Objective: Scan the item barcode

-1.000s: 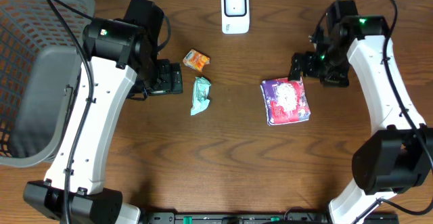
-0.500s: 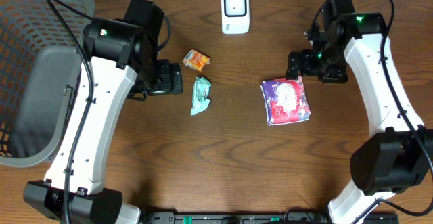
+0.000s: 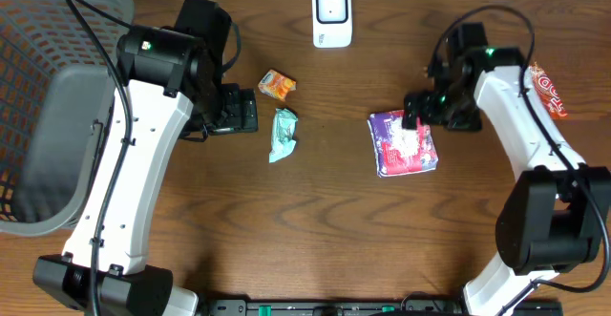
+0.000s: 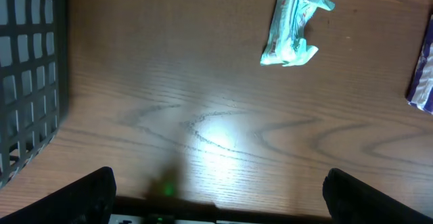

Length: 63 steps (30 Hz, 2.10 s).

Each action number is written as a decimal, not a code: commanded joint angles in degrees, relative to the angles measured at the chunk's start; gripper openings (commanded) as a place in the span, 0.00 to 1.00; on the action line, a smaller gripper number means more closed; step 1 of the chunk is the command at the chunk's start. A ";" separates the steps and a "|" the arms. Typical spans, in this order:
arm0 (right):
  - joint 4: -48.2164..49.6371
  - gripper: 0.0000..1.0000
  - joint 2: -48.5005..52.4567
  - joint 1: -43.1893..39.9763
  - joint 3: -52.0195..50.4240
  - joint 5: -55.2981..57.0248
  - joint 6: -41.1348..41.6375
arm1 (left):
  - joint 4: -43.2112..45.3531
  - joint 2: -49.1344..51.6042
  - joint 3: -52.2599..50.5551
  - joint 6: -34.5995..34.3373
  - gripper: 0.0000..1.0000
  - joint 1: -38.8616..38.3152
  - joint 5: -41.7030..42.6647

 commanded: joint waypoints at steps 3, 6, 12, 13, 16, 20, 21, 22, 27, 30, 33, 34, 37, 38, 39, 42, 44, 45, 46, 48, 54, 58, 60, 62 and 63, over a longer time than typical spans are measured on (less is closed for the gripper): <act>6.40 0.91 -0.48 -0.20 -8.00 -2.75 -1.18 | -0.13 0.37 0.37 -0.04 0.98 -0.02 -0.35; 11.39 0.63 -0.48 -0.13 -12.28 -3.65 -1.20 | -0.11 0.37 0.37 -0.04 0.98 -0.02 -0.33; 13.86 0.01 -0.50 -0.13 -14.38 -5.92 -1.86 | -0.13 0.37 0.37 -0.04 0.98 -0.02 -0.35; 13.60 0.01 -0.59 -0.13 -13.99 -5.90 -1.86 | -0.11 0.37 0.37 -0.04 0.98 -0.02 -0.33; 11.02 0.01 -0.66 -0.13 -10.49 -5.66 -1.84 | -0.13 0.37 0.37 -0.04 0.98 -0.02 -0.35; 4.66 0.01 -0.83 0.20 -2.67 -2.45 -0.94 | -0.11 0.37 0.37 -0.04 0.98 -0.02 -0.35; 2.95 0.01 -0.85 0.55 -0.61 -0.28 -0.20 | -0.11 0.37 0.37 -0.04 0.98 -0.02 -0.33; 1.11 0.01 -0.85 1.09 1.53 2.62 0.59 | -0.11 0.37 0.37 -0.04 0.98 -0.02 -0.33; -5.90 0.01 -0.85 7.41 8.61 28.00 7.28 | -0.11 0.37 0.37 -0.04 0.98 -0.02 -0.35; -8.55 0.01 -0.85 11.34 8.81 41.90 14.73 | -0.13 0.37 0.37 -0.04 0.98 -0.02 -0.33; -10.54 0.01 -0.81 14.93 8.79 47.41 19.39 | -0.13 0.37 0.37 -0.04 0.98 -0.02 -0.33; -10.80 0.01 -0.81 16.04 8.74 48.37 20.11 | -0.11 0.37 0.37 -0.04 0.98 -0.02 -0.33; -10.38 0.01 -0.79 20.39 7.28 53.53 24.06 | -0.11 0.37 0.37 -0.04 0.98 -0.02 -0.33; -9.84 0.01 -0.79 22.36 5.27 55.84 26.10 | -0.13 0.37 0.37 -0.04 0.98 -0.02 -0.35; -9.60 0.01 -0.79 23.08 4.17 56.15 26.88 | -0.11 0.37 0.37 -0.04 0.98 -0.02 -0.33; -7.54 0.01 -0.79 24.57 0.28 56.08 27.93 | -0.13 0.37 0.37 -0.04 0.98 -0.02 -0.33; -5.29 0.01 -0.79 26.01 -3.93 56.08 29.16 | -0.13 0.37 0.37 -0.04 0.98 -0.02 -0.33; -4.31 0.01 -0.79 26.64 -5.49 56.08 29.16 | -0.13 0.37 0.37 -0.04 0.98 -0.02 -0.35; -3.74 0.01 -0.79 27.30 -6.67 56.04 29.57 | -0.13 0.37 0.37 -0.04 0.98 -0.02 -0.33; -3.41 0.01 -0.79 28.96 -8.20 55.17 31.15 | -0.13 0.37 0.37 -0.04 0.98 -0.02 -0.33; 1.49 0.24 -0.81 35.08 -7.67 37.35 28.17 | -0.13 0.37 0.37 -0.04 0.98 -0.02 -0.33; 4.57 0.54 -0.81 36.30 -5.95 25.53 25.00 | -0.13 0.37 0.37 -0.04 0.98 -0.02 -0.35; 4.04 0.54 -0.81 35.56 -3.76 21.05 24.30 | -0.13 0.37 0.37 -0.04 0.98 -0.02 -0.33; 2.99 0.57 -0.81 34.27 -1.05 17.05 21.53 | -0.13 0.37 0.37 -0.04 0.98 -0.02 -0.35; 0.87 0.60 -0.81 32.98 1.73 15.32 19.78 | -0.11 0.37 0.37 -0.04 0.98 -0.02 -0.35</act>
